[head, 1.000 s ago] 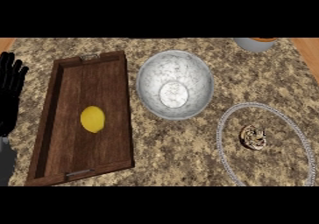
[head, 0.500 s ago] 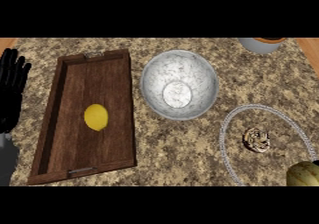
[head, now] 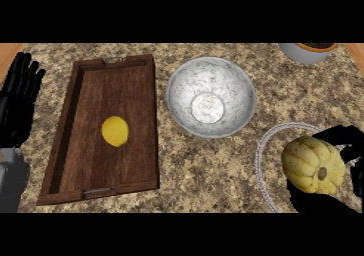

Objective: Pick the squash from the placemat and place it in the bowl

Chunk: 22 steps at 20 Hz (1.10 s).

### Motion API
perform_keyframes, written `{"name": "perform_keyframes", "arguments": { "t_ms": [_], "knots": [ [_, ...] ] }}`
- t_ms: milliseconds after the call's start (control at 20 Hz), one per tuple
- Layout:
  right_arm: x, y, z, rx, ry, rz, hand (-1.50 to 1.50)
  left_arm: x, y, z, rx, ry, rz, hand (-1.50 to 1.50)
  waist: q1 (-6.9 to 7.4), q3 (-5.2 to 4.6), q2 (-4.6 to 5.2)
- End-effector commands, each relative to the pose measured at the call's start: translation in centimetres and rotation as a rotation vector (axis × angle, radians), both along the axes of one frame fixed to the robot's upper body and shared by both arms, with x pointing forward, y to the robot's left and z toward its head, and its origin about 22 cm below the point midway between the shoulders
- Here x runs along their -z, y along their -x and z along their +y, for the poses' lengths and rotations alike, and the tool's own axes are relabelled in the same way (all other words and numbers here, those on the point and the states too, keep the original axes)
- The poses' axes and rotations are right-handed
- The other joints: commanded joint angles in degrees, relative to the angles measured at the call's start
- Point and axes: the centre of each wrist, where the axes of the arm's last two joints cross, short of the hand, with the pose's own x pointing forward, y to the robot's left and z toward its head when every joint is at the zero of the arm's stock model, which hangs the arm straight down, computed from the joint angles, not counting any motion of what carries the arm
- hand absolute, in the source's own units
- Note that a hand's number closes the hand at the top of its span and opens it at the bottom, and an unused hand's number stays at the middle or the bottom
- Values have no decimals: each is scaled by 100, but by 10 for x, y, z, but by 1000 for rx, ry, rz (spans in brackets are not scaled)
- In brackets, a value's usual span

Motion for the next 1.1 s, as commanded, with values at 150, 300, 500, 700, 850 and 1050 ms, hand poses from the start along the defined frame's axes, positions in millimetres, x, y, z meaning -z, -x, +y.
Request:
{"name": "perform_keyframes", "arguments": {
  "t_ms": [150,300,500,700,850,1050],
  "knots": [
    [-50,-54,64,-62,-55,76,150,-8,-11,-4,-10,9,-10,0,-20,27,-1],
    [-48,-65,95,-56,-56,102,150,-2,-11,-1,-1,-3,18,0,-63,33,-14],
    [-37,-103,102,-47,-69,166,150,9,-2,10,-21,8,14,0,-97,40,-8],
    [-17,-143,111,14,-6,194,150,6,2,6,-13,8,21,0,-50,44,-4],
    [9,-158,105,24,10,269,150,3,-7,5,-21,16,-2,0,-128,46,-2],
    [41,-170,94,150,-119,255,-150,-6,-3,-16,-9,19,-17,0,-63,54,-4]
  ]
}}
